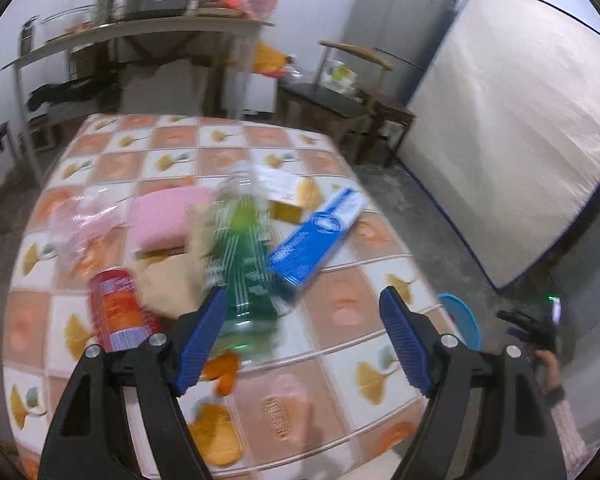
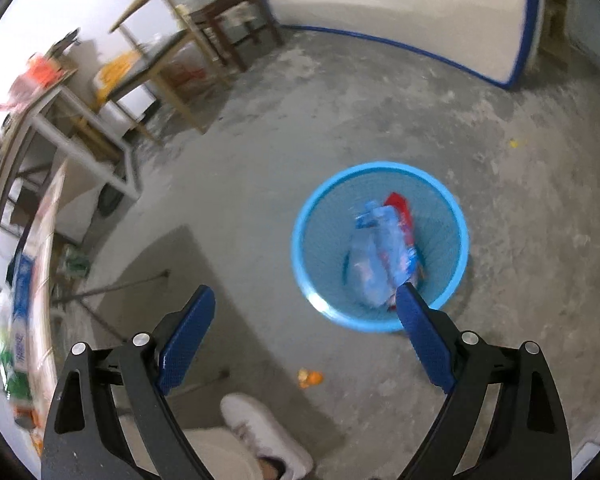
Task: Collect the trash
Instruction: 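Return both tools to the table and grasp a clear plastic bag with the left tool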
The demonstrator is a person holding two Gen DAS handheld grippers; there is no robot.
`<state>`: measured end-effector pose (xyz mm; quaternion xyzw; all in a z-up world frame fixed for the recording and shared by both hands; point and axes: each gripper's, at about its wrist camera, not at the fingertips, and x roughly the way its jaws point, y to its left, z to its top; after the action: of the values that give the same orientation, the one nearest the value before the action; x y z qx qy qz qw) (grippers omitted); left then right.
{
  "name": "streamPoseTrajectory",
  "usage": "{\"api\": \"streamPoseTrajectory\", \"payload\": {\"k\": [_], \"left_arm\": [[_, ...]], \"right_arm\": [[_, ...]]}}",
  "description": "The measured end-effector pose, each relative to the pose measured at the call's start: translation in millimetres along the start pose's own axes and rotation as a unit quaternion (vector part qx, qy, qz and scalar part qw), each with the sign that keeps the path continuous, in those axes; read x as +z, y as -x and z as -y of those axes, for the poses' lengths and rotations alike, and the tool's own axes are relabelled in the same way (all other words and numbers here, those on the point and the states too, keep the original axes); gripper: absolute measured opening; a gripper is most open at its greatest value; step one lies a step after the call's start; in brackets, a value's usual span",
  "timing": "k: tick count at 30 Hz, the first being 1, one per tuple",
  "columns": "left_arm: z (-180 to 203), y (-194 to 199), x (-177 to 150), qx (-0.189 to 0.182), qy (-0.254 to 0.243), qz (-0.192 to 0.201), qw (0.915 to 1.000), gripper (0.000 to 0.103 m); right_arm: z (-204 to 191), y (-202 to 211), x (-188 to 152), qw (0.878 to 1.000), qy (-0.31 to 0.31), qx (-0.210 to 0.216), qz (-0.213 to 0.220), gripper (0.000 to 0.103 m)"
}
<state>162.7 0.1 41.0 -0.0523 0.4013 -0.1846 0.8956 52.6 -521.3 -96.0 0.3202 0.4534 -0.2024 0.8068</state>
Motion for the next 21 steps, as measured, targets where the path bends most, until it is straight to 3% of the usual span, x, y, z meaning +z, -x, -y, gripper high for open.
{"api": "streamPoseTrajectory", "payload": {"k": [3, 8, 15, 19, 21], "left_arm": [[-25, 12, -9, 0.026, 0.024, 0.017, 0.9992, 0.082], [-67, 29, -20, 0.036, 0.071, 0.03, 0.9963, 0.082], [-107, 43, -9, 0.064, 0.057, 0.076, 0.9934, 0.085], [-138, 12, 20, 0.058, 0.041, 0.043, 0.9965, 0.093], [-149, -10, 34, 0.079, 0.016, 0.028, 0.9963, 0.093]], "right_arm": [[-42, 23, -10, 0.999, 0.03, 0.031, 0.001, 0.088], [-123, 48, -20, 0.991, 0.099, 0.092, 0.014, 0.088], [-246, 62, -50, 0.957, 0.205, 0.205, 0.007, 0.088], [-304, 51, -72, 0.94, 0.243, 0.239, -0.024, 0.088], [-320, 44, -81, 0.935, 0.252, 0.246, -0.044, 0.088]]}}
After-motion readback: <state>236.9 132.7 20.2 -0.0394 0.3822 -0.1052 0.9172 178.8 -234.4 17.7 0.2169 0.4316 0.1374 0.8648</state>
